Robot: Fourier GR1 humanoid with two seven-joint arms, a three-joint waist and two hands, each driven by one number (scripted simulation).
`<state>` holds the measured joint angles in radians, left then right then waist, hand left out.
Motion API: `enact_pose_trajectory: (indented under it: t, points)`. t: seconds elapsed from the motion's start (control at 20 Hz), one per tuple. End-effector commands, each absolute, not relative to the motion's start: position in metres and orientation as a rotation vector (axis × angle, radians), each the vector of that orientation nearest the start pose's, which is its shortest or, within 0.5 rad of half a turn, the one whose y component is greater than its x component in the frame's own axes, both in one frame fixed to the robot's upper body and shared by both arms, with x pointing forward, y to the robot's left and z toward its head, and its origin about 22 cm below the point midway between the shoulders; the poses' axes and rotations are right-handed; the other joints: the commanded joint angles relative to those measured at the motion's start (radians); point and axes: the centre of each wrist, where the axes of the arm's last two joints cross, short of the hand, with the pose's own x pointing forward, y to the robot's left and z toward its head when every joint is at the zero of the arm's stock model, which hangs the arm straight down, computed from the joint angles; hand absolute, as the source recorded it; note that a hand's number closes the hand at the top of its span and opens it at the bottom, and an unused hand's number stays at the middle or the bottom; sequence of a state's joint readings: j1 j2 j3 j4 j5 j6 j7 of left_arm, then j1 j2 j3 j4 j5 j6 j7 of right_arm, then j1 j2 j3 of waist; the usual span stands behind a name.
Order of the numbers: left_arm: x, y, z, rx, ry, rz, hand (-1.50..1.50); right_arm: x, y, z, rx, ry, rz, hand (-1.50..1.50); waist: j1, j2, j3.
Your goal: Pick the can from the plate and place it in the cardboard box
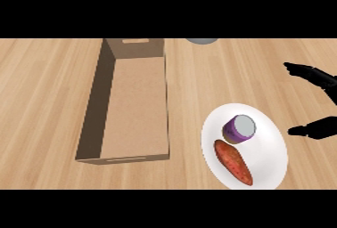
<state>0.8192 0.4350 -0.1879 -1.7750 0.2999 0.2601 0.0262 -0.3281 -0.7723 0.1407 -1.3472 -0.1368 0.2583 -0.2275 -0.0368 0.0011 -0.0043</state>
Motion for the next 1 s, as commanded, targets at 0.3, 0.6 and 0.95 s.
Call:
enact_pose_trajectory:
  t: [0.3, 0.6, 0.95]
  points:
    - [0.121, 0.295, 0.021, 0.164, -1.446, 0.145, 0.00, 0.320, -0.360, 0.146, -0.068, -1.472, 1.144, -1.50, -0.027, -0.001, -0.001]
    - [0.125, 0.296, 0.015, 0.159, -1.442, 0.156, 0.00, 0.326, -0.343, 0.153, 0.040, -1.493, 1.181, -1.50, -0.040, -0.008, -0.002]
    - [0.126, 0.299, 0.013, 0.149, -1.445, 0.169, 0.00, 0.329, -0.344, 0.155, -0.036, -1.393, 1.226, -1.50, -0.048, -0.008, 0.001]
